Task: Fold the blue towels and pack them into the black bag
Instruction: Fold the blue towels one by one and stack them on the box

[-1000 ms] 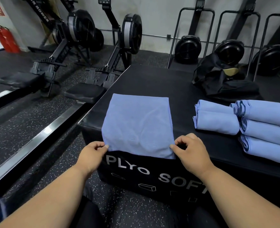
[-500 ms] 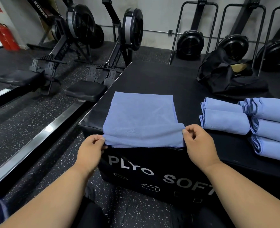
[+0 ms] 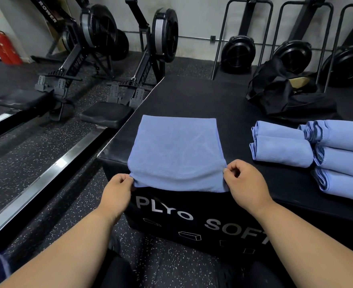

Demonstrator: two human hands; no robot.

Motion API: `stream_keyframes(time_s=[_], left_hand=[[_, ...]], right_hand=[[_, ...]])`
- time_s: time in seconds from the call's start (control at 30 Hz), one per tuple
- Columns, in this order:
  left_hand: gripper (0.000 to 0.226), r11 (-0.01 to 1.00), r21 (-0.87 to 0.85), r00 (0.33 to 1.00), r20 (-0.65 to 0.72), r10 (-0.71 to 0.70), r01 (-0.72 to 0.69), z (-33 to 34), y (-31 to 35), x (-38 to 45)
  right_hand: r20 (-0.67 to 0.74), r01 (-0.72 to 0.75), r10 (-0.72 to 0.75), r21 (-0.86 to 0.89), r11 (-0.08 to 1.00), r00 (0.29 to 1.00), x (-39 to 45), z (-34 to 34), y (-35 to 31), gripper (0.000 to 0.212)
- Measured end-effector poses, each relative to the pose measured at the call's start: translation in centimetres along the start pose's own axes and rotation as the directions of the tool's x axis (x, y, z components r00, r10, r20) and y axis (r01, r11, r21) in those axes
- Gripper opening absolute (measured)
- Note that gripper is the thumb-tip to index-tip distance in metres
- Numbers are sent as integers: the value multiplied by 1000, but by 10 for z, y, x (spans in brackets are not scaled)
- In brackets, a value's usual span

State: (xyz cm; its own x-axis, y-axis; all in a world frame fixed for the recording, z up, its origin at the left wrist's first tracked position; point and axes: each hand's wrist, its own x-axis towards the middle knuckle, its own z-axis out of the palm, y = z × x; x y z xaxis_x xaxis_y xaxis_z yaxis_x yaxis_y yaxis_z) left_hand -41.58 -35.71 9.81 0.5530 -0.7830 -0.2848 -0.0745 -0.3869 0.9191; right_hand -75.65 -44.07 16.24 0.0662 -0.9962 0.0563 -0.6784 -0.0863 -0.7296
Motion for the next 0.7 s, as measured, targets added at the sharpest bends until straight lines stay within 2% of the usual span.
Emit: stream_keyframes(time_s=[0.17,0.27,0.37,0.53,0.7], left_hand=[[36,999,22,994,104,43,-46,1,-8,7],[45,996,49,992,105,70,-75,5,-3,2],[40,994,67,992,99,85,-92,8,4,-5],[36,995,-19,992,68,104,-103,10,4,-2],[36,994,-76,992,96,80,-73,8,1,5]], right_hand=[[-4,55,-56,-68,996,998,0,0,3,19],[-22,45,-47,-88,995,999,3,3,1,21],[-39,0,-2,-59,998,999,6,3,-2,22],[-122,-49,63,116,992,991,10,-1,-6,23],[-111,-69,67,-14,997,992,12,6,-9,25]])
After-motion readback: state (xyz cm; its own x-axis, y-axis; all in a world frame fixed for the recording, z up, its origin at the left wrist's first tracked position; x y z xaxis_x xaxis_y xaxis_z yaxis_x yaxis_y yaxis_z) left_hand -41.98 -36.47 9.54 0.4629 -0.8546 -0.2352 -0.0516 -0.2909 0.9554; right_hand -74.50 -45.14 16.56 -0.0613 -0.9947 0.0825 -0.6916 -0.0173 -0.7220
